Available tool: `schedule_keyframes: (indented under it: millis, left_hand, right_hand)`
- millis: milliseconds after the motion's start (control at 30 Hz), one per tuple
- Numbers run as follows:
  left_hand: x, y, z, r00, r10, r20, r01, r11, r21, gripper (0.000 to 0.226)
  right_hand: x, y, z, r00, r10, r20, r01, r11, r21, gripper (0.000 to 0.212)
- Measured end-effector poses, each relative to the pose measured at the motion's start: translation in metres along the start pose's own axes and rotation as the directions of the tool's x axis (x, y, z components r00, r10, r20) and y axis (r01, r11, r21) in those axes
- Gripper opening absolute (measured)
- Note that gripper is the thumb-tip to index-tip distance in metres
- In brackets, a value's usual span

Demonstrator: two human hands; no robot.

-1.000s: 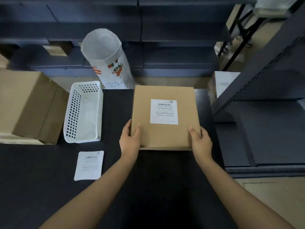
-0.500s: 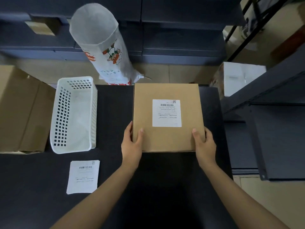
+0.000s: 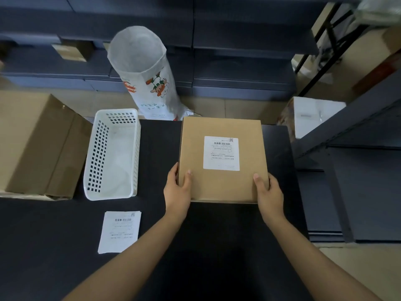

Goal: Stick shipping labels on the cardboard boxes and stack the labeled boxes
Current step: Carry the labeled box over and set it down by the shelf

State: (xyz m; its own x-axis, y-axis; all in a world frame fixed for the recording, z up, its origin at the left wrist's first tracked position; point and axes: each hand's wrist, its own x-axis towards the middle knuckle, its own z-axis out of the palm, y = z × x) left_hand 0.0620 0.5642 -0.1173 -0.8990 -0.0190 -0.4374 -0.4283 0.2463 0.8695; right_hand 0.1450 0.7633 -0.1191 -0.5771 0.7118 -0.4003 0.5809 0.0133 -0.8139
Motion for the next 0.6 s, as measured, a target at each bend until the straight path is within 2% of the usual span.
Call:
schedule_keyframes:
  millis: [267,600]
  left_hand:
    - [0.028,0.01,-0.042,0.992,0.073,-0.103,-0.064,0.994,0.087,0.055]
    - [0.053,-0.006,-0.066,0.992,0.115,-0.045,-0.098,0.955,0.28,0.055]
  right_hand:
    - [-0.004,-0.029,0.047,0.993,-0.038,0.116,0.035,0.999,0.027,0.05]
    - [-0.006,-0.031,0.081,0.987,-0.022,0.162,0.028,0.999,-0.036,0.052]
